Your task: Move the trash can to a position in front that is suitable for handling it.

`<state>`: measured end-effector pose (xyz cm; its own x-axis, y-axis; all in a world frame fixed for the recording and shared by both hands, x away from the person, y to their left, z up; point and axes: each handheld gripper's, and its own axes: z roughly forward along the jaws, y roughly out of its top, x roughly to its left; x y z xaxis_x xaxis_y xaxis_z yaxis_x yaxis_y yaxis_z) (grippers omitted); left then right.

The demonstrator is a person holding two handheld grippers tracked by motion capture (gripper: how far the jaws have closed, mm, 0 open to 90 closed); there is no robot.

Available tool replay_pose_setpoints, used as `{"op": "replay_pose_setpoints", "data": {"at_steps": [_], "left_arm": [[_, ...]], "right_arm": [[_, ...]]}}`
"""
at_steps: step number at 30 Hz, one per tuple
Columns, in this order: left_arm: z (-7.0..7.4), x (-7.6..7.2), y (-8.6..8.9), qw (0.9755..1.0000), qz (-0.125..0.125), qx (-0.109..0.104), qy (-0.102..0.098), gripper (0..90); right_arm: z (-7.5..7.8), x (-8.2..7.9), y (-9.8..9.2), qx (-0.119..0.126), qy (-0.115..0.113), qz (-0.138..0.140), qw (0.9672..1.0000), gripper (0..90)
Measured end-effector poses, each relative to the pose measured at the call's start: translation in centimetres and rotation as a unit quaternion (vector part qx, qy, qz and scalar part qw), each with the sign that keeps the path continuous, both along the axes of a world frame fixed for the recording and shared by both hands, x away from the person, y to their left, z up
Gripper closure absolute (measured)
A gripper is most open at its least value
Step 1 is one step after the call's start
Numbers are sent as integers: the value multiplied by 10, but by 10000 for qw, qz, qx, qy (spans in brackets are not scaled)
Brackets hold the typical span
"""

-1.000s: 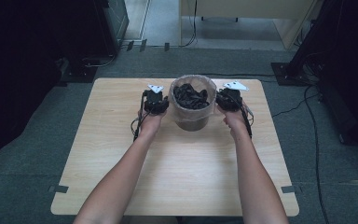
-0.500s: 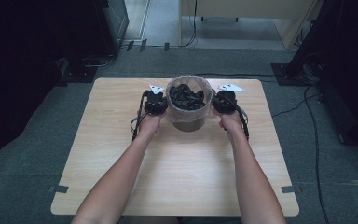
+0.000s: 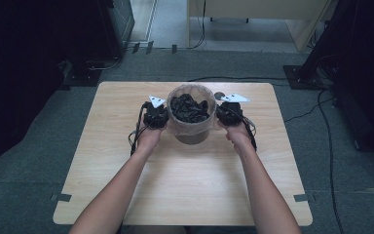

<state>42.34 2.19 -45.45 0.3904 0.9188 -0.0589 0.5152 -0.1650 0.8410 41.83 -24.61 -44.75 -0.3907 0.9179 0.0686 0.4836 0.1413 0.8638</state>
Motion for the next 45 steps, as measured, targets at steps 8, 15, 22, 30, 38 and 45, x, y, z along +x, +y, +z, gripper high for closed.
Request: {"op": "replay_pose_setpoints", "data": {"at_steps": [8, 15, 22, 30, 38, 45], "left_arm": [[-2, -24, 12, 9999, 90, -94, -8, 900], [-2, -48, 17, 10000, 17, -16, -3, 900], [-2, -72, 21, 10000, 27, -31, 37, 900], [-2, -97, 27, 10000, 0, -33, 5, 900], [-4, -123, 32, 9999, -9, -106, -24, 900], [-4, -143, 39, 9997, -42, -223, -46, 900]], "right_arm": [[-4, -26, 9, 20, -69, 227, 9997, 900], [-6, -52, 12, 62, -26, 326, 9994, 900], [-6, -77, 16, 57, -35, 308, 9995, 900], [-5, -101, 19, 96, 60, 404, 9991, 900], [-6, -128, 22, 110, 39, 485, 9988, 900], [-5, -149, 25, 6, 51, 615, 9981, 900]]}}
